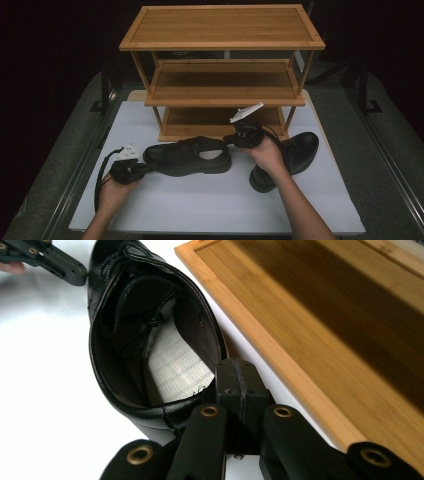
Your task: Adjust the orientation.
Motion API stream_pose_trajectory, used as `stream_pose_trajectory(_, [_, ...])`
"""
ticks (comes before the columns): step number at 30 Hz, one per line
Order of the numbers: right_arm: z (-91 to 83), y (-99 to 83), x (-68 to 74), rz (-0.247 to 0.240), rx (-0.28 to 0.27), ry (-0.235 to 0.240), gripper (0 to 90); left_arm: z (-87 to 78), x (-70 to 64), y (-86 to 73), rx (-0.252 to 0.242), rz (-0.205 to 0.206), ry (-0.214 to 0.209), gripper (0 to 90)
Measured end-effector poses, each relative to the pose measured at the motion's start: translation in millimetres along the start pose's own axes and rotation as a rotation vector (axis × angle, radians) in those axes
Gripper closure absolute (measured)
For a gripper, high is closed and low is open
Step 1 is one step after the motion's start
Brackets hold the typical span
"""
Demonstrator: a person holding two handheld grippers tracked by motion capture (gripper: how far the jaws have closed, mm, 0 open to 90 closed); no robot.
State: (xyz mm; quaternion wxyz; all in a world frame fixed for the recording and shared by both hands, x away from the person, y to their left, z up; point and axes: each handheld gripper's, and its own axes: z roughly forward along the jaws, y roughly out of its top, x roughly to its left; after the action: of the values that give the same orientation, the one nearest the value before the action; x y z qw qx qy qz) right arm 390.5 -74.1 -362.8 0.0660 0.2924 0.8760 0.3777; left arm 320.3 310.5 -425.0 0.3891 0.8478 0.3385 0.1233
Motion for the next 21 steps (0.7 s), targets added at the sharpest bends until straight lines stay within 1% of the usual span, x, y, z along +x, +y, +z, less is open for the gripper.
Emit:
stream_pose_trajectory(4, [-2.7,-1.9,4.3,-0.01,0.011,0.014,90.0,1.4,2.0,-0.4,0.008,0.001,0.005,90.0])
stream_pose_trajectory(6, [-4.2,-4.1,5.6,-0.008,0.01,0.03,90.0,3.5,2.1,-0.8,0.013,-0.007,0.001,90.0])
stream_pose_trajectory(8, [-5.9,-7.2,7.4,-0.004,0.005,0.043,90.0,5.8,3.4,1.5,0.007,-0.013,-0.005,90.0])
stream_pose_trajectory(9, [-6.9,-8.8,8.5,-0.008,0.004,0.053,90.0,6.9,4.4,3.6,-0.003,-0.019,-0.008,89.9])
stream_pose_trajectory(11, [-9.4,-11.8,12.0,-0.004,0.011,0.078,90.0,8.7,6.0,8.9,-0.017,-0.023,-0.014,90.0])
stream_pose_trajectory(12, [-9.4,-11.8,12.0,-0.004,0.011,0.078,90.0,8.7,6.0,8.9,-0.017,-0.023,-0.014,90.0])
stream_pose_trajectory(13, [-11.6,-14.9,15.4,-0.006,0.013,0.096,90.0,11.1,7.1,13.5,-0.029,-0.021,-0.018,89.9])
stream_pose_trajectory(14, [-12.1,-16.5,16.7,-0.011,0.008,0.107,90.0,12.5,7.8,14.6,-0.033,-0.027,-0.02,89.9])
stream_pose_trajectory(16, [-13.7,-18.7,19.6,-0.016,0.008,0.124,90.0,14.2,9.1,16.3,-0.027,-0.028,-0.017,90.0])
stream_pose_trajectory(18, [-14.3,-19.4,21.7,-0.018,0.01,0.132,90.0,14.6,9.1,18.1,-0.019,-0.022,-0.011,90.0])
stream_pose_trajectory(19, [-15.5,-20.9,27.0,-0.029,0.016,0.139,90.0,16.4,8.0,22.9,-0.014,-0.009,-0.002,90.0])
stream_pose_trajectory(21, [-16.8,-22.7,32.7,-0.038,0.018,0.152,90.0,19.9,6.6,27.6,-0.016,0.0,-0.005,90.0])
